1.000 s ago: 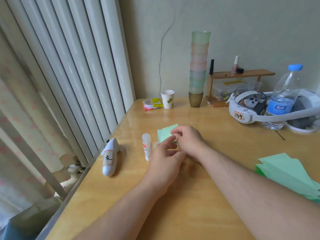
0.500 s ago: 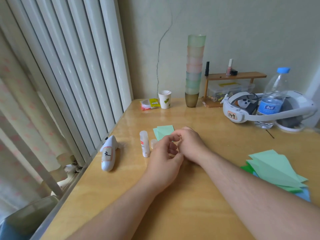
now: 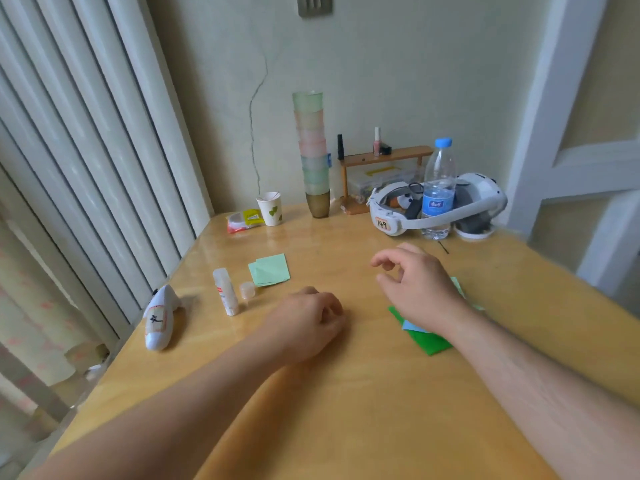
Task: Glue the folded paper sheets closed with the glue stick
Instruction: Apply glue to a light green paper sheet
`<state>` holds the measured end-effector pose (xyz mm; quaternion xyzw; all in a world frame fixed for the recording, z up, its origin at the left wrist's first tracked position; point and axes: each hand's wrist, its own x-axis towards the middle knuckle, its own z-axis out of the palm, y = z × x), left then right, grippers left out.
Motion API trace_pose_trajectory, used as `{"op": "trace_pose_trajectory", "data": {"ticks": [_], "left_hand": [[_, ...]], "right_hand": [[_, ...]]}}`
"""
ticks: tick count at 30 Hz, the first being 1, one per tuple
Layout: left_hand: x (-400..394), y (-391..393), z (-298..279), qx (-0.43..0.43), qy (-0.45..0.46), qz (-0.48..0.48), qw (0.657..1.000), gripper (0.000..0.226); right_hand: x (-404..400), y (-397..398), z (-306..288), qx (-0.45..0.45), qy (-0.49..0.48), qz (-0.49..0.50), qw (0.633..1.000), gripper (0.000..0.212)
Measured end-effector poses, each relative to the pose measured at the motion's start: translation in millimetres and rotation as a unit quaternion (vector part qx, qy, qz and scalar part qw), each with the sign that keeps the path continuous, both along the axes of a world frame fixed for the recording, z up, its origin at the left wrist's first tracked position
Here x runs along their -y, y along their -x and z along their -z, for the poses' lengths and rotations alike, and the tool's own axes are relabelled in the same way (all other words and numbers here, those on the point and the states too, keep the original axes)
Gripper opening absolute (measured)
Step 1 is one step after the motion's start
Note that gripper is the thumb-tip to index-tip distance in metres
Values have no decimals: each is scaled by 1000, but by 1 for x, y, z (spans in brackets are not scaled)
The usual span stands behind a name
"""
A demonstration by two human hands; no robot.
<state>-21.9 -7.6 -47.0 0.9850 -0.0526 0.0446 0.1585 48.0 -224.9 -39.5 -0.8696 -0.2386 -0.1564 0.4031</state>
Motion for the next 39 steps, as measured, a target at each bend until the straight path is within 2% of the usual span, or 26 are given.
{"op": "trace_pose_trajectory", "data": {"ticks": [4,7,9,14,18,20,22,24,26,28,30,32,34,36,39], "left_hand": [[46,-17,-4,-7,71,6,997,26],[81,-30,-2,-11,98,22,995,36],[99,-40,-1,-19,101,17,995,45],[117,-56,7,-79,46,-12,996,96],[114,-65,15,-68,59,-22,996,108],[114,-67,18,-55,85,-29,994,105],[114,-67,21,-55,162,-48,984,95],[113,-69,20,-60,300,-68,950,77],[113,-69,15,-68,431,-72,897,44],[111,-68,8,-64,501,-73,860,16],[109,-64,3,-51,540,-74,837,7],[104,-58,-1,-41,573,-68,815,10],[94,-52,-3,-24,581,-56,812,11],[80,-43,-5,-3,555,-44,831,11],[48,-28,-12,18,512,-34,858,17]], "right_hand": [[49,-19,7,3,46,138,989,20],[76,-27,18,-100,111,199,969,25],[81,-26,18,-166,94,194,962,27],[81,-21,17,-194,21,153,969,29],[84,-26,20,-207,-89,124,966,35],[85,-29,20,-201,-115,120,965,27],[88,-31,19,-193,-137,119,964,19],[90,-31,17,-190,-162,120,961,18],[90,-32,16,-194,-197,119,954,16],[87,-30,12,-208,-239,101,943,16],[82,-26,9,-221,-284,74,930,17],[76,-21,6,-227,-317,46,920,17],[70,-16,4,-226,-326,25,918,15],[63,-11,4,-224,-309,13,924,13],[42,-2,0,-193,-220,-16,956,13]]}}
